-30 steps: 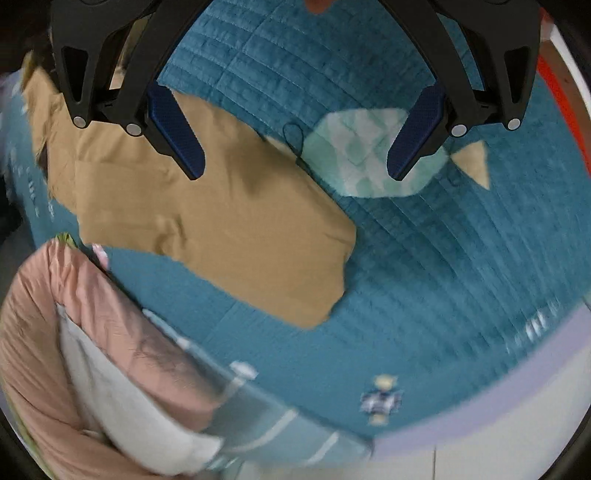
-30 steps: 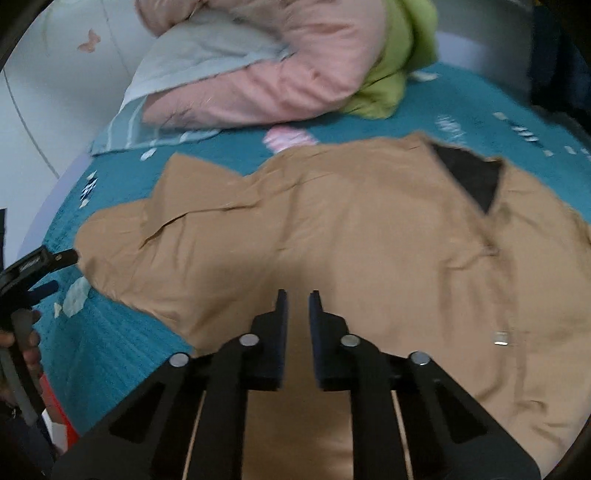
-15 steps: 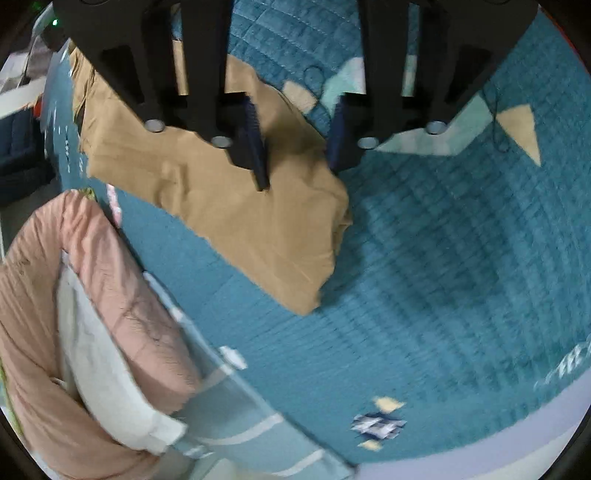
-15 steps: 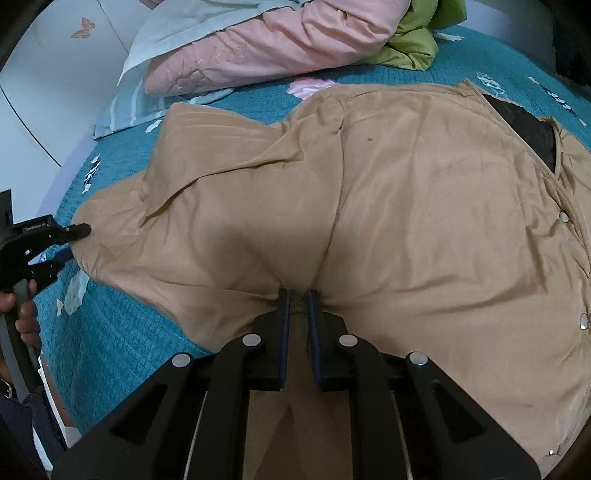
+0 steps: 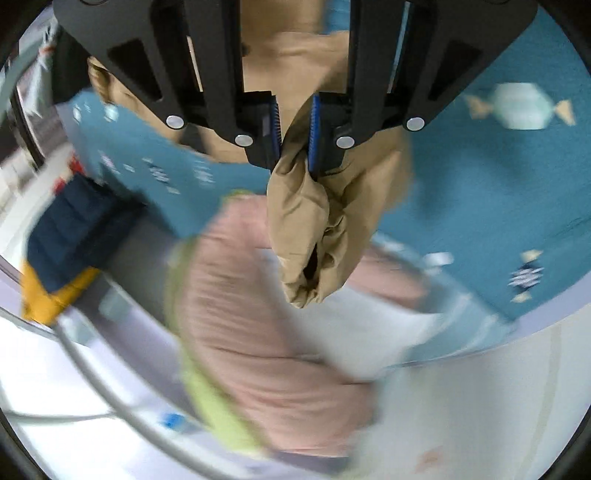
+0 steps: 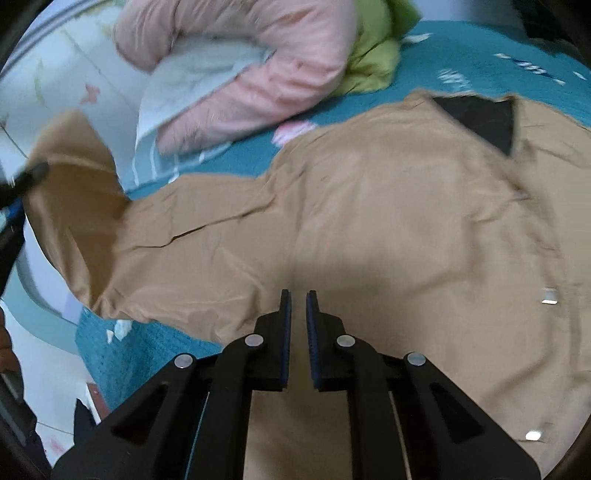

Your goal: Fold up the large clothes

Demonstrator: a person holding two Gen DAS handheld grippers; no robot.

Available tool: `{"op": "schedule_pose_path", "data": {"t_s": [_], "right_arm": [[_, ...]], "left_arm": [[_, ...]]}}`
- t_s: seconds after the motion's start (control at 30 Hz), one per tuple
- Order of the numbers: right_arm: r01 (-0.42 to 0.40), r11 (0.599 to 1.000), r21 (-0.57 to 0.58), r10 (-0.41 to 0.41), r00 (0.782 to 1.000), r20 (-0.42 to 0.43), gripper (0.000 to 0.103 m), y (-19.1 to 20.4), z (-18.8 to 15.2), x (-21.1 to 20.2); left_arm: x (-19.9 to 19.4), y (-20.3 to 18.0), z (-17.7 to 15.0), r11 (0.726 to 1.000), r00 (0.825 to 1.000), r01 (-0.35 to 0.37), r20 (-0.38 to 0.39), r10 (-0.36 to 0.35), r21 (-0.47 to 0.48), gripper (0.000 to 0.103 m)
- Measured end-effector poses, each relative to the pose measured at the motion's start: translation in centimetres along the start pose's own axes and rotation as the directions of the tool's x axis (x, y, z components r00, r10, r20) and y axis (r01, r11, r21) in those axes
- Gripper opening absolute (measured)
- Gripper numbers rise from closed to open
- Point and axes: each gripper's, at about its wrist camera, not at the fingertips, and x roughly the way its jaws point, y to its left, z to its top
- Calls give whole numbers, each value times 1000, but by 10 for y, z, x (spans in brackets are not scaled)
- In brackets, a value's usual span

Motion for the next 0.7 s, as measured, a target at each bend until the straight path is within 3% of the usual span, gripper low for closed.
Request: {"op": "schedule_pose_path", "data": {"t_s": [0.1, 0.27, 0.37, 0.43, 0.47, 0.57, 0.7], "right_arm": [[47, 999, 23, -48, 998, 50, 8, -35, 0, -38], [197, 977, 76, -205, 971, 122, 8, -117, -2, -114], [307, 946, 102, -320, 934, 159, 9, -166, -10, -161], [391, 913, 119, -407, 896, 179, 10, -198, -16, -192], [437, 889, 133, -456, 869, 192, 11, -214, -19, -209], [514, 840, 177, -542, 818, 195, 11, -251, -24, -236], [564, 788, 247, -611, 768, 192, 11, -296, -28, -264]], "left_arm": [[20, -67, -14, 996, 997, 71, -36, -69, 54, 12], [76, -160, -59, 981, 972, 178, -167, -163, 78, 12], [117, -201, -93, 972, 952, 211, -246, -181, 103, 12], [144, -223, -121, 967, 934, 229, -305, -186, 110, 12], [158, -231, -134, 965, 926, 227, -334, -174, 128, 12], [195, -257, -175, 965, 896, 203, -429, -116, 163, 12], [224, -260, -219, 960, 850, 176, -525, -37, 216, 13]]}}
